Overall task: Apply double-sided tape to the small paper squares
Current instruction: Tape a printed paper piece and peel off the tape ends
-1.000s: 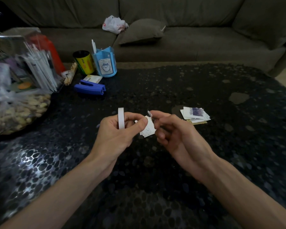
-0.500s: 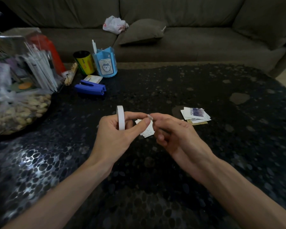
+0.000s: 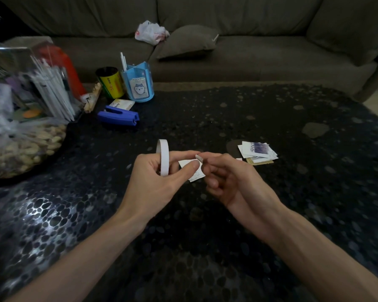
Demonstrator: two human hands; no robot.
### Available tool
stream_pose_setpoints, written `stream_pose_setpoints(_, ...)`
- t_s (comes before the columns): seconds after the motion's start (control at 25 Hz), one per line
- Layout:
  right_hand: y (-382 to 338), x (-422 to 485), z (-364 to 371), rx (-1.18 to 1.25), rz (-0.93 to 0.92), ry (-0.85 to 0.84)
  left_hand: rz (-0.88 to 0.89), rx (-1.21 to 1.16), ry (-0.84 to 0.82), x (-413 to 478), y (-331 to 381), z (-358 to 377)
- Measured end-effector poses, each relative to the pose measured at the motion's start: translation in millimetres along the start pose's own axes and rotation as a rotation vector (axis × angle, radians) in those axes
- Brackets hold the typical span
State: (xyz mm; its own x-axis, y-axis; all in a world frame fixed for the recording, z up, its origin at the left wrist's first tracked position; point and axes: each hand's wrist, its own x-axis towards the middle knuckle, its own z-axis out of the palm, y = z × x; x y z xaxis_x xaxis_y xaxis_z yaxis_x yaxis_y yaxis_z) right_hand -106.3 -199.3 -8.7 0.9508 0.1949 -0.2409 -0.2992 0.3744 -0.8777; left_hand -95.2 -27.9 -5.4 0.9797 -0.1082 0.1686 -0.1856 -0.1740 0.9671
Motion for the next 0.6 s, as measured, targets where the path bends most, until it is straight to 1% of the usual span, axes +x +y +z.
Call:
stream_pose_setpoints(0.16, 1, -1, 1, -0.051, 0.002, -0.031, 0.016, 0.006, 0.056, -1, 1, -2)
stream_pose_setpoints(0.28, 3, -1, 2, -0.048, -0.003, -0.02, 0.037, 0.054, 0.12, -1, -3, -3)
stream_pose_setpoints(0.36, 5, -1, 4, -0.093, -0.011, -0.009, 0.059, 0.101, 0.158, -1, -6, -3)
stream_pose_setpoints(0.52, 12, -3, 8, -0.172, -0.085, 0.005, 0.112, 0.201, 0.239, -2, -8, -3)
stream_pose_setpoints(0.6, 16, -4, 10, -0.284, -0.145, 0.021, 0.105, 0.212, 0.27, -2, -8, -3)
